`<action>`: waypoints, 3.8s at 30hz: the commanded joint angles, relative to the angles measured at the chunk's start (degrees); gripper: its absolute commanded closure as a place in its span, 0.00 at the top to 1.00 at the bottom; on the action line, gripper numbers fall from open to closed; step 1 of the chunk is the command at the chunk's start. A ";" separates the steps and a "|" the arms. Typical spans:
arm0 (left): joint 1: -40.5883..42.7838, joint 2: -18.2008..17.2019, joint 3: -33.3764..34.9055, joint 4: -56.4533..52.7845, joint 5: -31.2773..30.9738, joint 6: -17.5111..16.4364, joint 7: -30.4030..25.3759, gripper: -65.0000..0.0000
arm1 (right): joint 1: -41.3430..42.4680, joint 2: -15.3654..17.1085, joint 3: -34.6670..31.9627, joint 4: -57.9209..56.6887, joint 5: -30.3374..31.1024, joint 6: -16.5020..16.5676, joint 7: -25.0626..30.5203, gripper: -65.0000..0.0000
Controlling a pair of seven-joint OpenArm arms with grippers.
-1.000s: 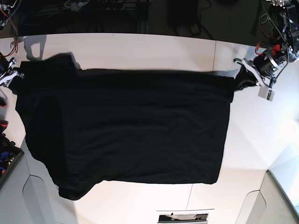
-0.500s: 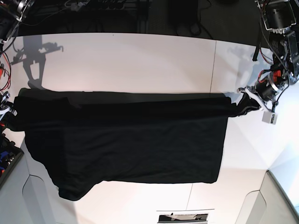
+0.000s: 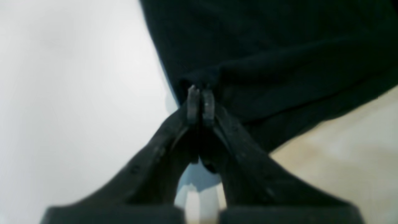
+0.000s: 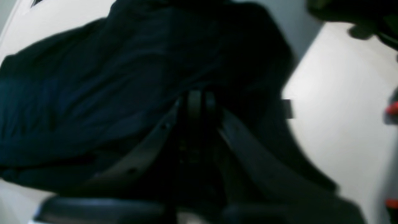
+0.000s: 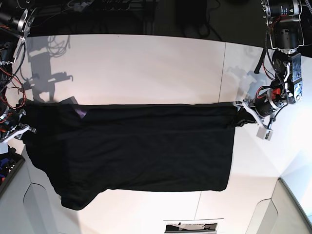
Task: Layout the t-shirt on the table in an organized manner, then fold the t-shirt properly
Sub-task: 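Grasp the opposite corner with the right gripper and lift both corners, then pull the lifted edge toward the shirt's other end with both grippers, then release the folded edge and move the left gripper to the shirt's corner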
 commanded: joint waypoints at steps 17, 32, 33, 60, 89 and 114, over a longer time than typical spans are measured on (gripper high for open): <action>-1.66 -2.03 -1.20 10.08 -10.97 -0.30 10.62 0.36 | 1.42 1.29 4.50 2.12 3.91 -0.22 0.55 0.53; -1.51 4.37 1.42 9.97 -2.82 -0.30 7.30 0.42 | 1.16 -2.03 -1.86 1.64 -5.31 -0.17 1.27 0.00; -1.49 5.27 1.86 9.97 0.26 -0.30 6.60 0.36 | 1.11 -2.54 -2.73 1.64 -7.30 -0.15 1.49 0.00; 12.76 7.26 3.80 17.77 8.96 -0.30 3.50 0.00 | -16.20 0.46 -11.54 8.59 -9.22 -0.72 2.56 0.00; 29.44 3.28 -4.81 32.70 -6.93 -0.30 4.11 0.09 | -36.96 1.79 -2.75 30.67 -2.58 -0.83 -2.38 0.00; 17.59 -4.35 -4.42 31.80 -12.31 -0.30 4.09 0.45 | -3.96 4.04 -2.45 12.31 -5.81 -7.78 1.75 0.62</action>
